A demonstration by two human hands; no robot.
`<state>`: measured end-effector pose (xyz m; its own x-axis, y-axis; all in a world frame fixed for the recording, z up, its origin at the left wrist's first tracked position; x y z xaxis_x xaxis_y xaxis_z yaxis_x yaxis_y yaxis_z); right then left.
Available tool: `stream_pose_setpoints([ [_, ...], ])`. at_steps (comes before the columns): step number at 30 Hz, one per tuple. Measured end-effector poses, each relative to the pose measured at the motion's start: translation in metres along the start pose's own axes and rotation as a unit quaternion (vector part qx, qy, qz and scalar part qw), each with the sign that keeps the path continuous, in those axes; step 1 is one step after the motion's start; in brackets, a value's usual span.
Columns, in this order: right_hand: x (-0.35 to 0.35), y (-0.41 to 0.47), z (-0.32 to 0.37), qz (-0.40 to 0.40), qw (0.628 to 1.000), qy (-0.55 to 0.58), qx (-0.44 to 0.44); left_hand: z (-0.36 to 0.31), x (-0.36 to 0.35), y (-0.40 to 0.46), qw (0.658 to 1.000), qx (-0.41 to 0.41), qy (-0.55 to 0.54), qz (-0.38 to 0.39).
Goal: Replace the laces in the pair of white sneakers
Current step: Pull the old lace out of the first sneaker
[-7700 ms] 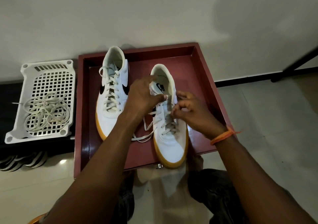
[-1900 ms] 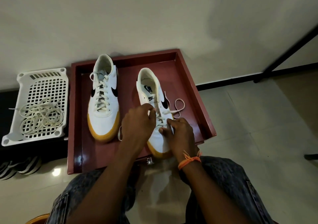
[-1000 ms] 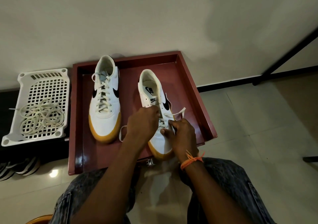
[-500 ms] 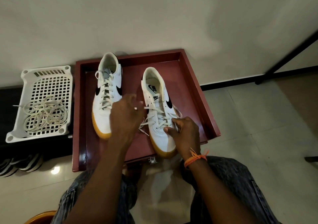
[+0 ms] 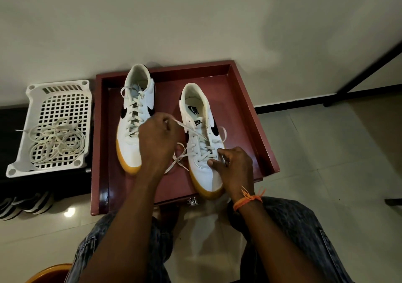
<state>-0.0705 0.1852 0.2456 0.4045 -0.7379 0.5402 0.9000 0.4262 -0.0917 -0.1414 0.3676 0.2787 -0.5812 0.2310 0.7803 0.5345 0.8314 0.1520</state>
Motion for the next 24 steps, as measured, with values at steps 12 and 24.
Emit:
stream_pose_setpoints([
  [12,-0.002,0.001,-0.002,0.0,1.0,-0.011,-0.001,-0.027,-0.038,-0.021,0.958,-0.185,0.177,0.131],
  [24,-0.002,0.002,-0.005,-0.005,1.0,0.012,-0.012,-0.004,0.001,-0.007,0.997,0.009,-0.013,0.073],
])
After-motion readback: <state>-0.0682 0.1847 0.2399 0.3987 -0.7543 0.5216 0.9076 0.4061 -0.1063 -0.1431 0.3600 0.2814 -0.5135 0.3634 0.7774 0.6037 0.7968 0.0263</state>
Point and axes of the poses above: each hand's wrist, its own y-axis towards the middle knuckle, its own x-axis out of the back of the hand, z = x × y, the point moved 2 cm from there along y, towards the middle knuckle, and after that the axes turned 11 degrees about y, right-handed, at the moved point
